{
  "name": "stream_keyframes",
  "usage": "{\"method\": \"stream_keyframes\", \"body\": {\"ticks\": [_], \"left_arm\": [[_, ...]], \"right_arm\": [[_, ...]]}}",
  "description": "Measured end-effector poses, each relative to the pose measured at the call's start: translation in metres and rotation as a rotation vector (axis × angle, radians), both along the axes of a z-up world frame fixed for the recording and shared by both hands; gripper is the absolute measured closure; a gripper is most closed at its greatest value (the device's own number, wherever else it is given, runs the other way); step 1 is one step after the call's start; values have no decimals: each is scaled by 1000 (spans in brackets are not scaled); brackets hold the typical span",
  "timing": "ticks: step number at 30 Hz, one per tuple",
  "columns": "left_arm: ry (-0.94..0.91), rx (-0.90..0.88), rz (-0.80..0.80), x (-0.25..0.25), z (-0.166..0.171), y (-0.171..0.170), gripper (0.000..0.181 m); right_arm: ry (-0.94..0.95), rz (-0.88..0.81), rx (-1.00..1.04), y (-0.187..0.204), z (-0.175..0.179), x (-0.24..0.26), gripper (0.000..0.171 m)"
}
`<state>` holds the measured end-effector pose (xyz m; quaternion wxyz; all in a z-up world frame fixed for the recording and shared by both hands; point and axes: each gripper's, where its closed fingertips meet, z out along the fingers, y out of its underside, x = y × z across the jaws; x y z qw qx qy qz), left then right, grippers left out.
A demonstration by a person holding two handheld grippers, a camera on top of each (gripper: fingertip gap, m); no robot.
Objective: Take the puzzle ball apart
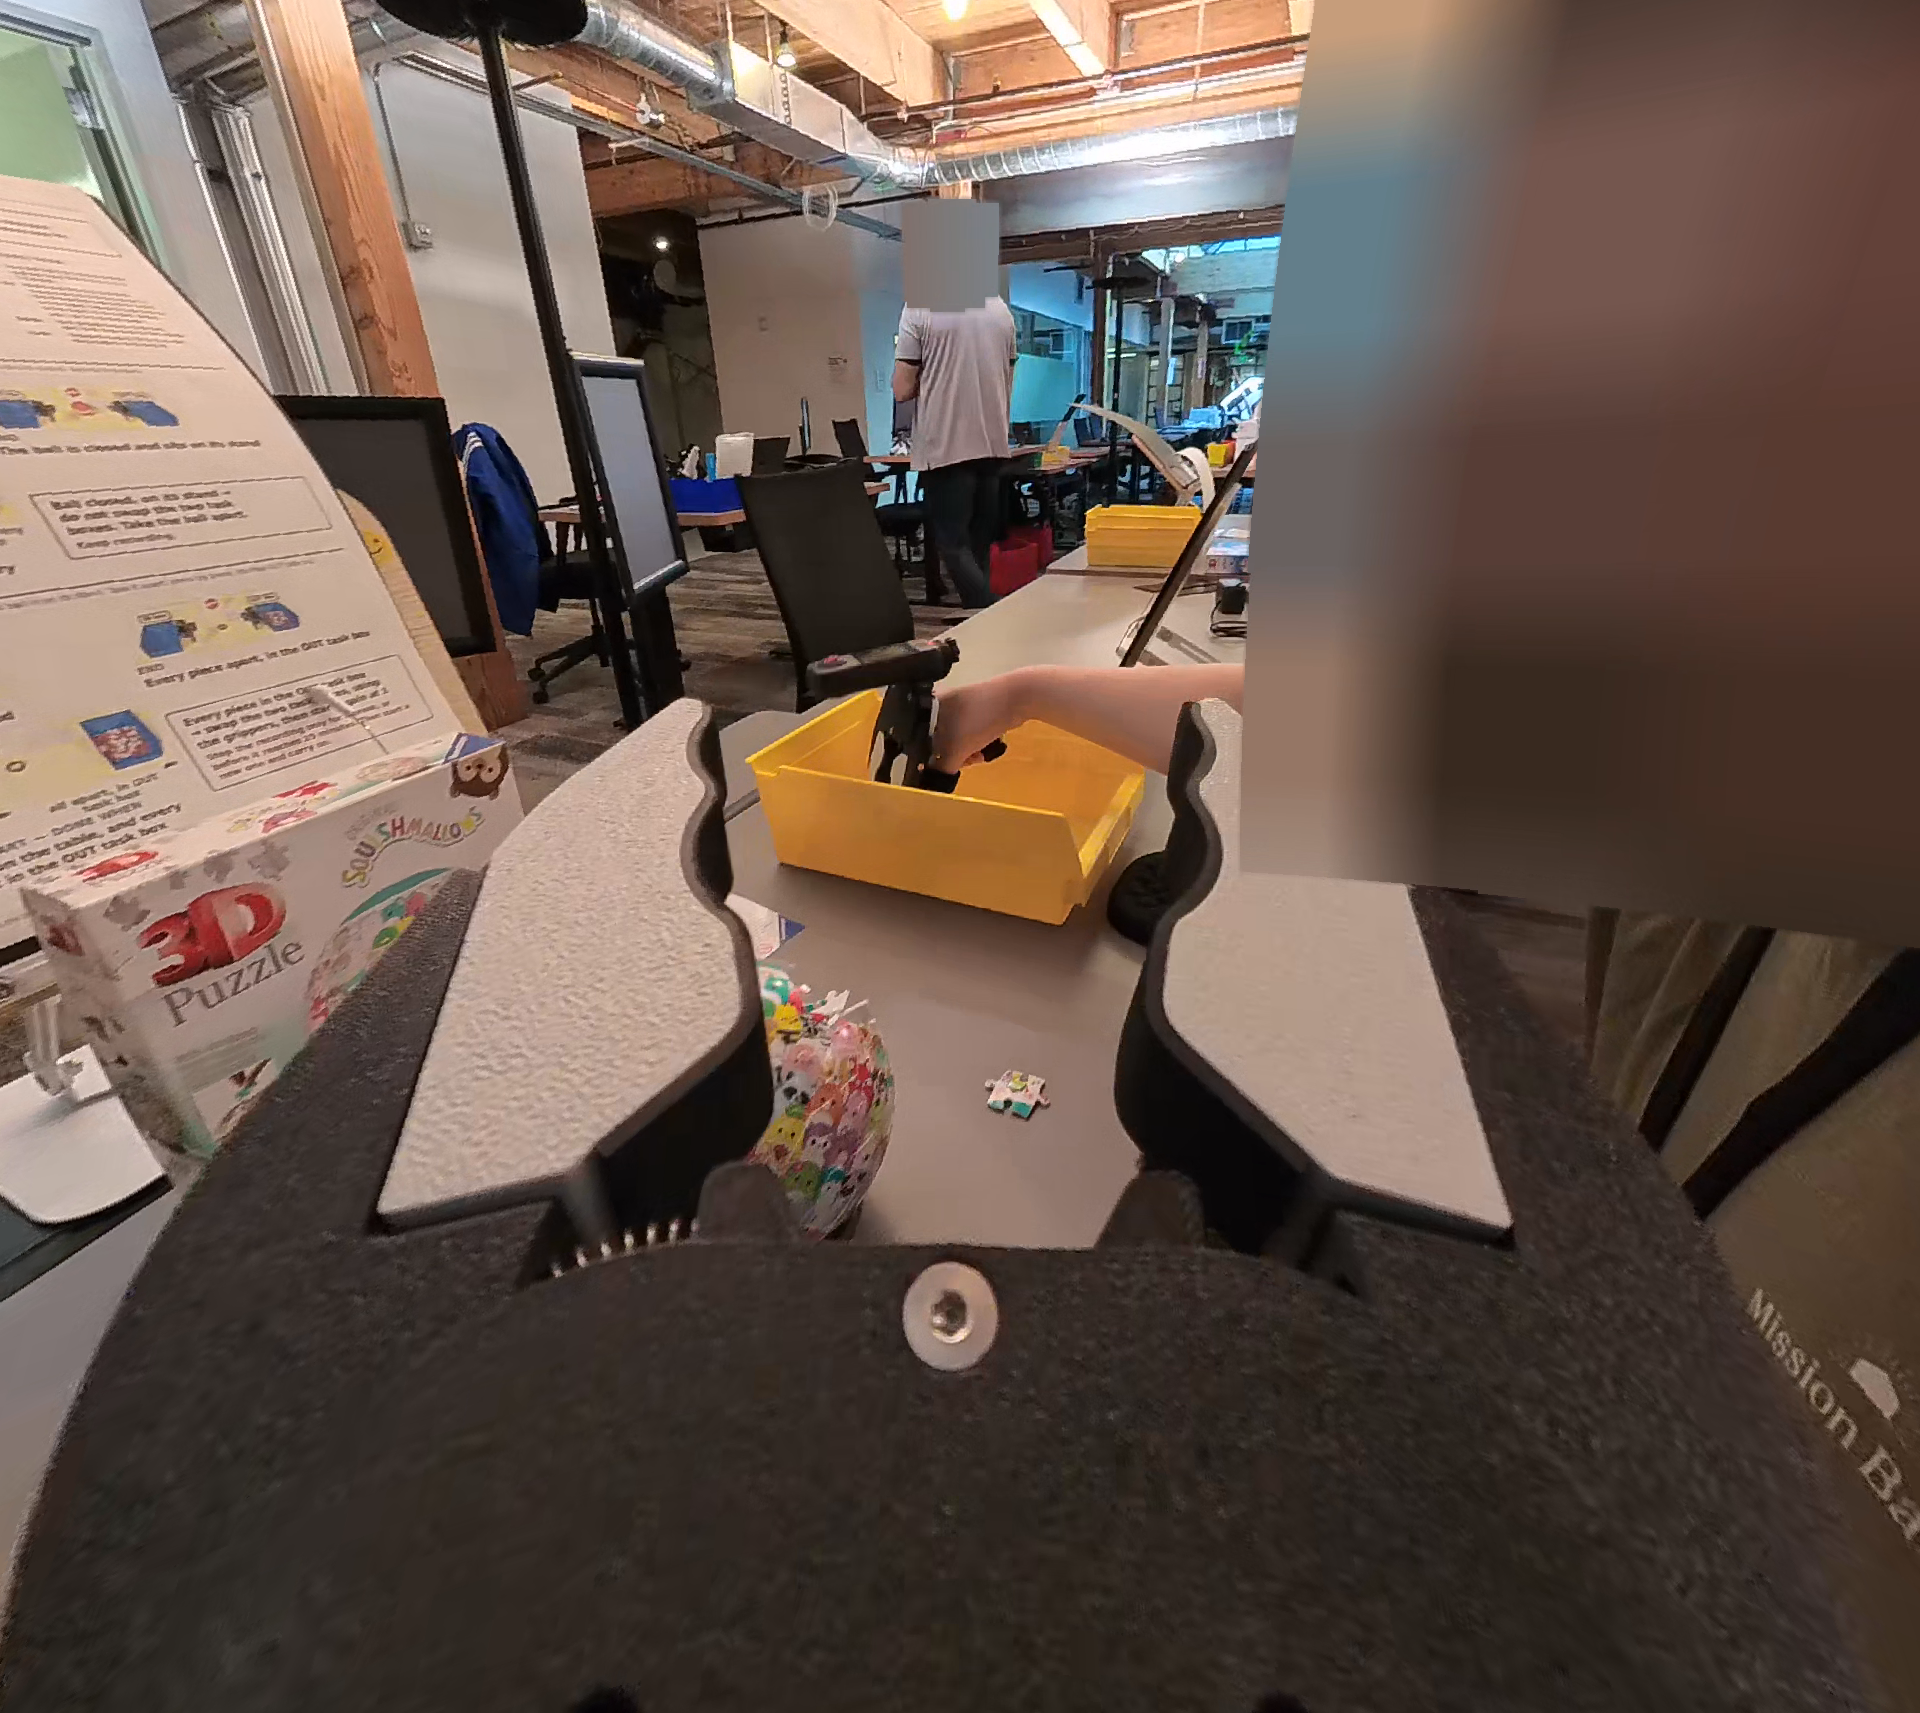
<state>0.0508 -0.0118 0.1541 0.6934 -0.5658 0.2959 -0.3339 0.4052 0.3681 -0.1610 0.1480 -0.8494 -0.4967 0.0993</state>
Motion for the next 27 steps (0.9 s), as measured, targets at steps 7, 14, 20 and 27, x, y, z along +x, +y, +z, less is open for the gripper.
{"method": "stream_keyframes", "body": {"ticks": [7, 14, 20, 27], "left_arm": [[0, 56, 46, -10, 9, 10, 100], [31, 95, 48, 0, 4, 31, 99], [-3, 92, -15, 18, -3, 19, 100], [-3, 91, -14, 15, -4, 0, 100]], "right_arm": [[279, -40, 362, -15, 123, 0, 123], [597, 389, 509, -210, 186, -84, 124], [374, 564, 329, -268, 63, -143, 124], [306, 596, 216, -271, 27, -170, 132]]}}
